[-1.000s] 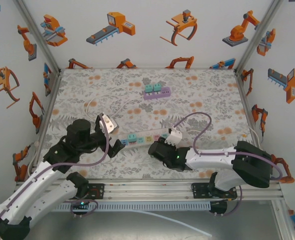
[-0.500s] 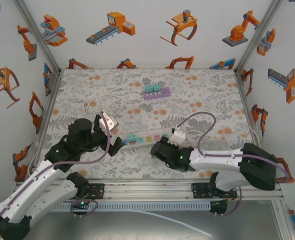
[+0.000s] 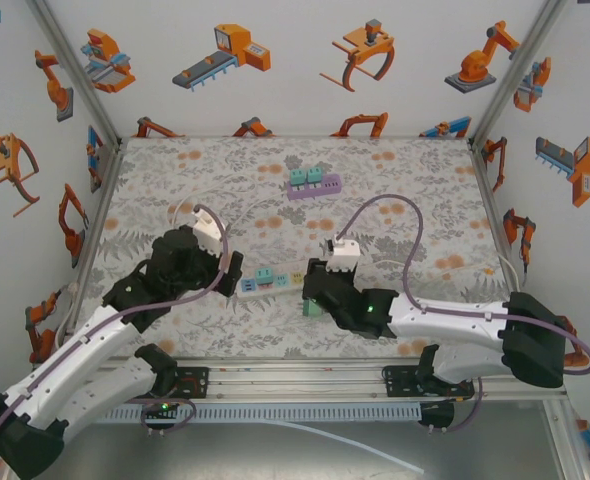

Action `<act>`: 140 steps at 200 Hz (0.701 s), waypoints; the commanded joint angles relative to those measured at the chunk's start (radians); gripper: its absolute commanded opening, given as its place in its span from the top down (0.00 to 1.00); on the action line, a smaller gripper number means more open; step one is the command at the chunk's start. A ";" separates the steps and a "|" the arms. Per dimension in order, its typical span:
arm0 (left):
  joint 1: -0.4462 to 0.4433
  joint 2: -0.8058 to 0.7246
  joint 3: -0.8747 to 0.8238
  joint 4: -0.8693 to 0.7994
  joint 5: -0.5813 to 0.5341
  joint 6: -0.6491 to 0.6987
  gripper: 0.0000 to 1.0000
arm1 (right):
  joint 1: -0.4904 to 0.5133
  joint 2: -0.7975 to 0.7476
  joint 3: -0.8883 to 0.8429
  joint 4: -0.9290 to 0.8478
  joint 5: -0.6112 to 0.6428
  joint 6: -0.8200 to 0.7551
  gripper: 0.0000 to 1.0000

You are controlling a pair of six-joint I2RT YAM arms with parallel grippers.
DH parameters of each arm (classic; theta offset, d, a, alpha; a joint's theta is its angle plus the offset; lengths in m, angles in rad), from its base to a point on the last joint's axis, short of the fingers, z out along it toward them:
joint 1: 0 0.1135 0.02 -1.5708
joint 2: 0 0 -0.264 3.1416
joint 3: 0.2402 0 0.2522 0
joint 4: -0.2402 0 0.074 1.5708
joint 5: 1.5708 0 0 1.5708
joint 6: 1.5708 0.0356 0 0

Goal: Pull the plug off the socket

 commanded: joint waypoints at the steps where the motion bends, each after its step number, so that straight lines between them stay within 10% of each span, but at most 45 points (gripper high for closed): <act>1: 0.039 0.020 0.026 -0.015 -0.051 -0.155 0.03 | -0.030 0.001 0.015 0.219 -0.034 -0.322 0.41; 45: 0.119 0.081 0.018 -0.031 -0.028 -0.323 0.03 | -0.084 0.057 0.027 0.382 -0.280 -0.793 0.39; 140: 0.189 0.192 -0.049 0.025 0.052 -0.502 0.03 | -0.294 0.120 0.196 0.147 -1.169 -1.451 0.39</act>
